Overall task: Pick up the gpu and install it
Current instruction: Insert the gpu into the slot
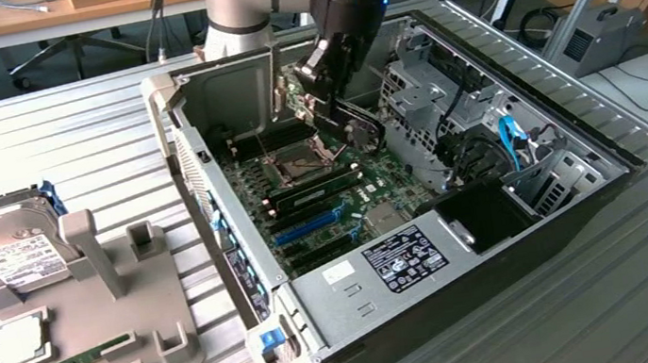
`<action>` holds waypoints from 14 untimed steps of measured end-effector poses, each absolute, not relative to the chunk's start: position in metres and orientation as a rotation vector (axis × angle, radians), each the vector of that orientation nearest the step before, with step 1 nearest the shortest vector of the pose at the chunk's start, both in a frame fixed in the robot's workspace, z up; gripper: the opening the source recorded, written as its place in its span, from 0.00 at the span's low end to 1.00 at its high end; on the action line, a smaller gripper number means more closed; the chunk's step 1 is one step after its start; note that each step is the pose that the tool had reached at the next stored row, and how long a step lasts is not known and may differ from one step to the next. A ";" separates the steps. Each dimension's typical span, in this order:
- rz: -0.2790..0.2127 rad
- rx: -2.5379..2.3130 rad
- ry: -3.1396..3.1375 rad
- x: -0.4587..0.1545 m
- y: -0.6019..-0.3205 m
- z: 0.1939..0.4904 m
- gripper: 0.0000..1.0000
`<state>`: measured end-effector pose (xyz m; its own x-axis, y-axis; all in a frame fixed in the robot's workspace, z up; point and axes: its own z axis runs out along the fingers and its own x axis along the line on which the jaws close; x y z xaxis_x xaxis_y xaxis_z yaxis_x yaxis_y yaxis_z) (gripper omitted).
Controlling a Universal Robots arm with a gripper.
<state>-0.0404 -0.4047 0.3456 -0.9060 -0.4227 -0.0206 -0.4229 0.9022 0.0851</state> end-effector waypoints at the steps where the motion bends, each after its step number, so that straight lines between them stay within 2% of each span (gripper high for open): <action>1: 0.138 -0.758 3.046 -0.040 -0.404 0.346 0.26; 5: 0.137 -1.057 2.965 -0.040 -0.403 0.346 0.26; 14: 0.137 -1.156 2.931 -0.040 -0.403 0.346 0.26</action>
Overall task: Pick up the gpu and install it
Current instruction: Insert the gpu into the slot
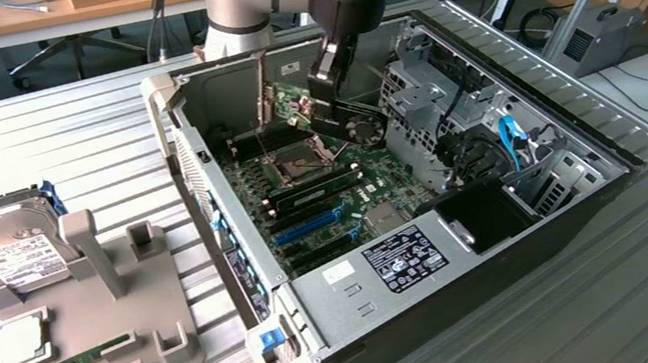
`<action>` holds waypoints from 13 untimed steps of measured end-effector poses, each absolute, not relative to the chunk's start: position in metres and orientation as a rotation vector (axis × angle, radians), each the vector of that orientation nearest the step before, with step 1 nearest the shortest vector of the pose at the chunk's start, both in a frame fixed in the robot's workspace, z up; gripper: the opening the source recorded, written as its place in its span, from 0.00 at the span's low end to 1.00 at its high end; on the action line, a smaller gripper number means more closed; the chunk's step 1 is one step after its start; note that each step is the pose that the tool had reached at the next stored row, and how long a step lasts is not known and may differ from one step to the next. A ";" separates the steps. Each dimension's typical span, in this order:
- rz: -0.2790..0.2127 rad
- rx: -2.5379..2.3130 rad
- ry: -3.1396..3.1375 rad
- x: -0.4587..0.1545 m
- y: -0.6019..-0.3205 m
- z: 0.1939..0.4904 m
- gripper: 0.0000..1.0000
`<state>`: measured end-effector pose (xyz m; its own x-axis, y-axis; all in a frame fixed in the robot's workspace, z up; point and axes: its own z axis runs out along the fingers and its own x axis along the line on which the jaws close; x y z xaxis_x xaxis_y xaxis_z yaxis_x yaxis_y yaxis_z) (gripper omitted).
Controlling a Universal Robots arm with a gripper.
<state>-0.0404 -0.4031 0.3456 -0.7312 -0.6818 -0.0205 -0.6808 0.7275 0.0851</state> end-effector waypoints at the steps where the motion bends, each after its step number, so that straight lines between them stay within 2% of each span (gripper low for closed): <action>1: -0.136 1.159 -2.904 -0.040 -0.403 0.346 0.26; 13: -0.135 1.268 -2.854 -0.040 -0.403 0.346 0.26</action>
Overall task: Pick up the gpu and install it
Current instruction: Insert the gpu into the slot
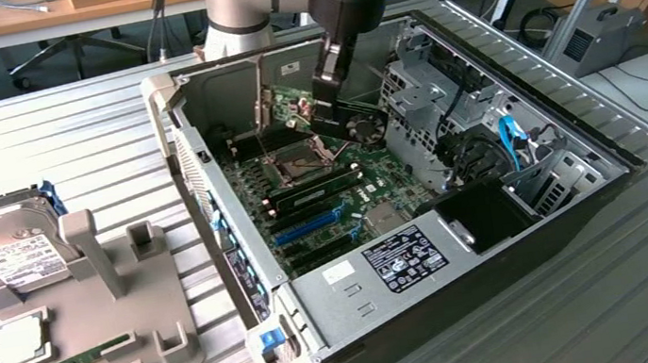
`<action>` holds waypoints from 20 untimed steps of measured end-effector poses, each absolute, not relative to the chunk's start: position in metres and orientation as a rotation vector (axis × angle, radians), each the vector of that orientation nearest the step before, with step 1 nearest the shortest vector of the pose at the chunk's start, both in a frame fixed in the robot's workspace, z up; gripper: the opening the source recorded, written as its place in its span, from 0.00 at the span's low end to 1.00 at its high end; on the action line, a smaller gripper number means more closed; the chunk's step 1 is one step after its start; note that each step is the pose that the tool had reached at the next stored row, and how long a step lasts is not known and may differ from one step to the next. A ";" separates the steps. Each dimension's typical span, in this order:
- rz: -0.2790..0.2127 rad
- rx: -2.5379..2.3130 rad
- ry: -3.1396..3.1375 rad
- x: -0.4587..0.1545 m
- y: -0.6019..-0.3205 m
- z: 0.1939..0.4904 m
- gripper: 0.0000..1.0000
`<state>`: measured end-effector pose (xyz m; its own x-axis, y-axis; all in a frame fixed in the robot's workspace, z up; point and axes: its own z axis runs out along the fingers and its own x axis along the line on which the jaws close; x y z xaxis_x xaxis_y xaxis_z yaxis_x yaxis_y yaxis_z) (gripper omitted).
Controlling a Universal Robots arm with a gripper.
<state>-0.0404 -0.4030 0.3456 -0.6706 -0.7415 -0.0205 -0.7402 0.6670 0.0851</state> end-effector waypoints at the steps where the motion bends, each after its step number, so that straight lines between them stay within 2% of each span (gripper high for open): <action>1: -0.135 1.277 -2.850 -0.040 -0.403 0.346 0.26; 20: -0.132 1.458 -2.755 -0.040 -0.403 0.346 0.26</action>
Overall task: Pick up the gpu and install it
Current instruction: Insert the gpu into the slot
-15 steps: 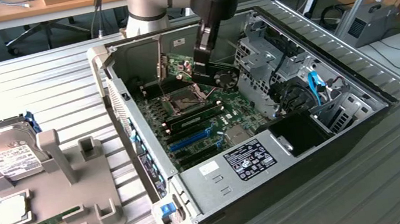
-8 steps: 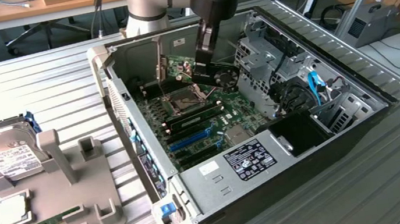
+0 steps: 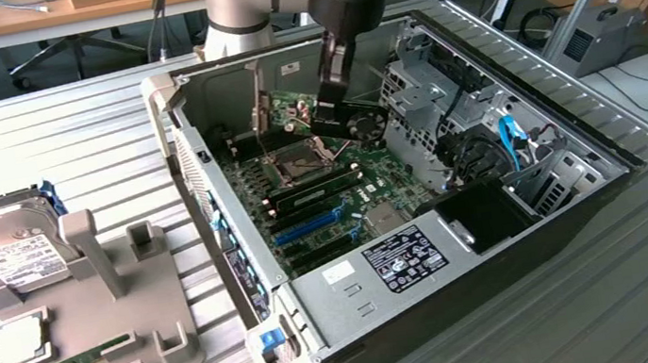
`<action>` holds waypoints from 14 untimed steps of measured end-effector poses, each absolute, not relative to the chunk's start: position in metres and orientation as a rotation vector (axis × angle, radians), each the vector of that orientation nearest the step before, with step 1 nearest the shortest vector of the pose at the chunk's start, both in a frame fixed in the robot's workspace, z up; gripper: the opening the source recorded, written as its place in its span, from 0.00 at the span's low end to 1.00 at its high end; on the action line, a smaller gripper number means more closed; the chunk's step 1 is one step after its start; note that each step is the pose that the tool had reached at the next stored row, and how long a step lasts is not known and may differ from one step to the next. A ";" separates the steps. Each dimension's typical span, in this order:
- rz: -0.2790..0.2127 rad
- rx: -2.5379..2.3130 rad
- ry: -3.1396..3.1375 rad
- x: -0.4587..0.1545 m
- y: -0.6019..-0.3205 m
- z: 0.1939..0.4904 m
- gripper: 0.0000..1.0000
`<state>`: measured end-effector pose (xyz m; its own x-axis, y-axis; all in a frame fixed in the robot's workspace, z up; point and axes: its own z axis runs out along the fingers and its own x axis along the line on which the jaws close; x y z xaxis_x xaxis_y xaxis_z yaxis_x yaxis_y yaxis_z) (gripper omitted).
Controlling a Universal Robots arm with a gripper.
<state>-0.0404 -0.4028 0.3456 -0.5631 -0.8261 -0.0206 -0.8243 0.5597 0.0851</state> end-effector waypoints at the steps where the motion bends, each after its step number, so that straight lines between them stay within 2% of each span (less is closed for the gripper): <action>1: -0.132 1.467 -2.750 -0.040 -0.403 0.346 0.26; 14: -0.131 1.562 -2.694 -0.040 -0.403 0.346 0.26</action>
